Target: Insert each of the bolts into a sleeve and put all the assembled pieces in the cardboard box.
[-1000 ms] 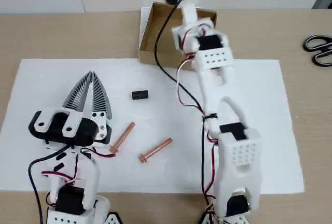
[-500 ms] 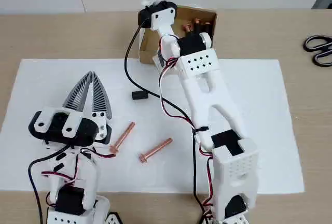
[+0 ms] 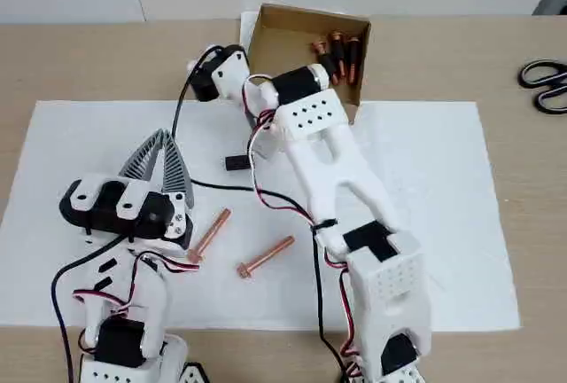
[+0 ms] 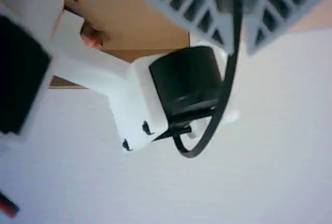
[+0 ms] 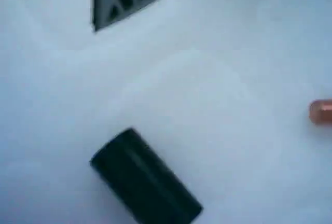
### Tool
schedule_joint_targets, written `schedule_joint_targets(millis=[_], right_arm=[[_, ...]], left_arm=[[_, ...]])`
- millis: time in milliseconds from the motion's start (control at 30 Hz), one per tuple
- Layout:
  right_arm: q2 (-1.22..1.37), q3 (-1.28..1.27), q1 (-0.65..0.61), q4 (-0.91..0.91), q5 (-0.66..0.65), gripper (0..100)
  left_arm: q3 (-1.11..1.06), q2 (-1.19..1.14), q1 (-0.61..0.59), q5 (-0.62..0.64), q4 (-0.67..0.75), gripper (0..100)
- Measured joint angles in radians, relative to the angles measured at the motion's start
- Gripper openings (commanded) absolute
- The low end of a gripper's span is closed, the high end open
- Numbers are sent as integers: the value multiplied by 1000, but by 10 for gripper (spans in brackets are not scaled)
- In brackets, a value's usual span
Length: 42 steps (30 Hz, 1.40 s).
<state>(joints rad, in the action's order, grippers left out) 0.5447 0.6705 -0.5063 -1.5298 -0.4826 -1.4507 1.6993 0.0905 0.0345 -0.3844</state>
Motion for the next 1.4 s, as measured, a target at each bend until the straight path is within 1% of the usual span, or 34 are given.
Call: schedule_joint_targets(millis=[167, 500, 833, 1067, 1400], right_arm=[[86, 83, -40, 0, -109, 226], [152, 95, -121, 0, -219, 226], [265, 97, -130, 2, -227, 226], [330, 106, -138, 55, -227, 226], [353, 112, -149, 86, -229, 225]], left_arm=[[0, 0, 0, 0, 0, 6], [0, 0, 0, 0, 0, 6], [0, 0, 0, 0, 0, 6], [0, 0, 0, 0, 0, 6], [0, 0, 0, 0, 0, 6]])
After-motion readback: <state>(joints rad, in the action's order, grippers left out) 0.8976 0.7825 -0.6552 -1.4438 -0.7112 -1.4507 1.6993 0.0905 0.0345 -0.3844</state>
